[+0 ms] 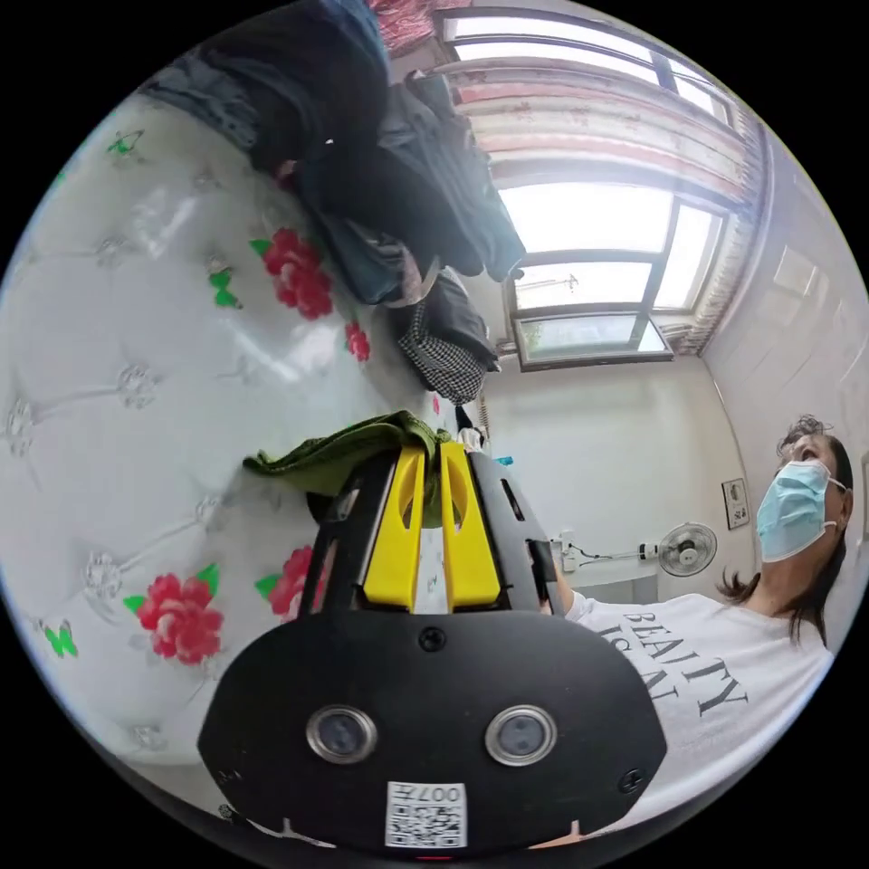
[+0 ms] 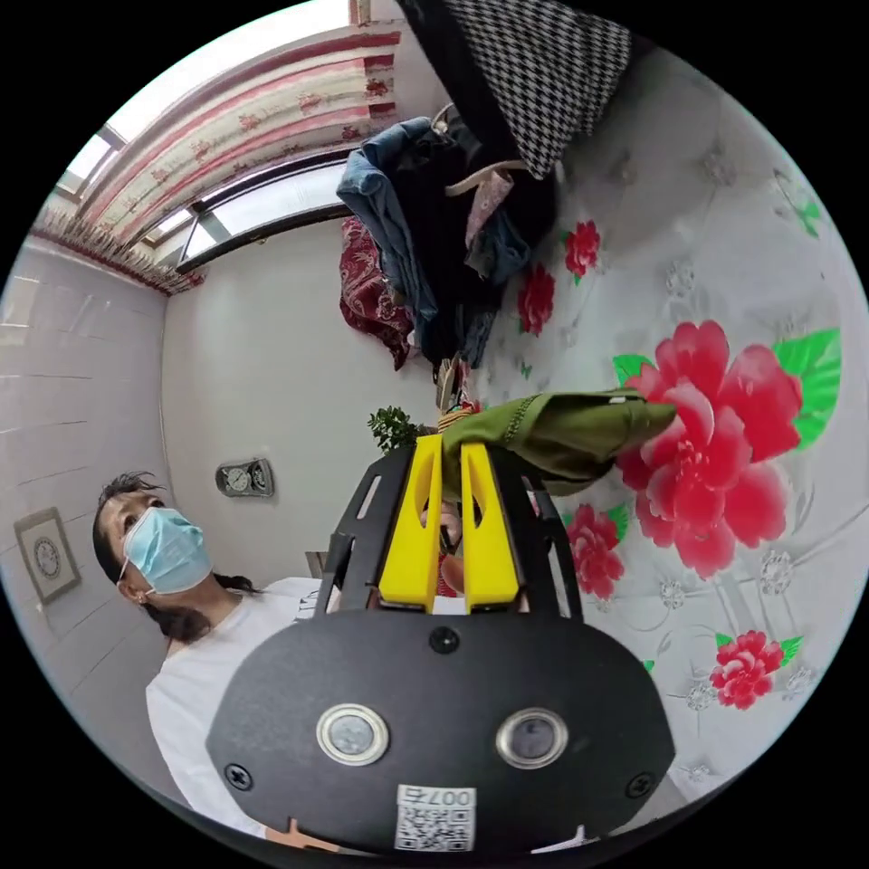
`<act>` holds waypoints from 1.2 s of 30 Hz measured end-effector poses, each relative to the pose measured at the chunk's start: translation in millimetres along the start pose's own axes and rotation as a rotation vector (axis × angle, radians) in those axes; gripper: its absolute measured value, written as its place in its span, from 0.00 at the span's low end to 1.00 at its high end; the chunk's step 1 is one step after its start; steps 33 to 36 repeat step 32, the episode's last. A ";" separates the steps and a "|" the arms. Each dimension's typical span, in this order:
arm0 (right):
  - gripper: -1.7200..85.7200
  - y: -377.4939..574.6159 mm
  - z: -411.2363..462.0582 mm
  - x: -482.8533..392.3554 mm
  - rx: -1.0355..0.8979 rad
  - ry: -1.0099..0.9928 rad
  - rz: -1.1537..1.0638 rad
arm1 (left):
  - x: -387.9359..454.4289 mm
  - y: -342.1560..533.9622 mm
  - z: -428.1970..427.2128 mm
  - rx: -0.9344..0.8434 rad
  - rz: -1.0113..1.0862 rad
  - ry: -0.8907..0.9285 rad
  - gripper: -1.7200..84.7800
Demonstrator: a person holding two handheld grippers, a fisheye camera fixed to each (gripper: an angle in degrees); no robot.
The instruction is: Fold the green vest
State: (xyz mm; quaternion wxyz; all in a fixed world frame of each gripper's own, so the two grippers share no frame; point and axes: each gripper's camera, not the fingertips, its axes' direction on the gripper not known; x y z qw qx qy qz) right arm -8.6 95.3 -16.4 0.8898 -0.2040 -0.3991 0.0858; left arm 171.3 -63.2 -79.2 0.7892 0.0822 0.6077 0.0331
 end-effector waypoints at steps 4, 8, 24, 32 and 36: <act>0.03 -63.9 -40.7 -118.9 0.098 0.075 -0.306 | 80.5 -95.0 63.8 0.025 0.223 0.124 0.03; 0.03 -90.3 -60.7 -223.2 0.212 0.242 -0.575 | 166.9 -148.8 107.3 0.076 0.451 0.143 0.03; 0.11 5.9 70.2 21.7 0.185 1.002 -0.218 | -36.3 25.9 273.2 -0.317 0.278 -0.597 0.11; 0.12 147.0 -24.5 64.5 0.601 1.264 0.120 | -51.8 181.8 301.3 -0.607 0.490 -0.921 0.10; 0.12 147.0 -24.5 64.5 0.601 1.264 0.120 | -51.8 181.8 301.3 -0.607 0.490 -0.921 0.10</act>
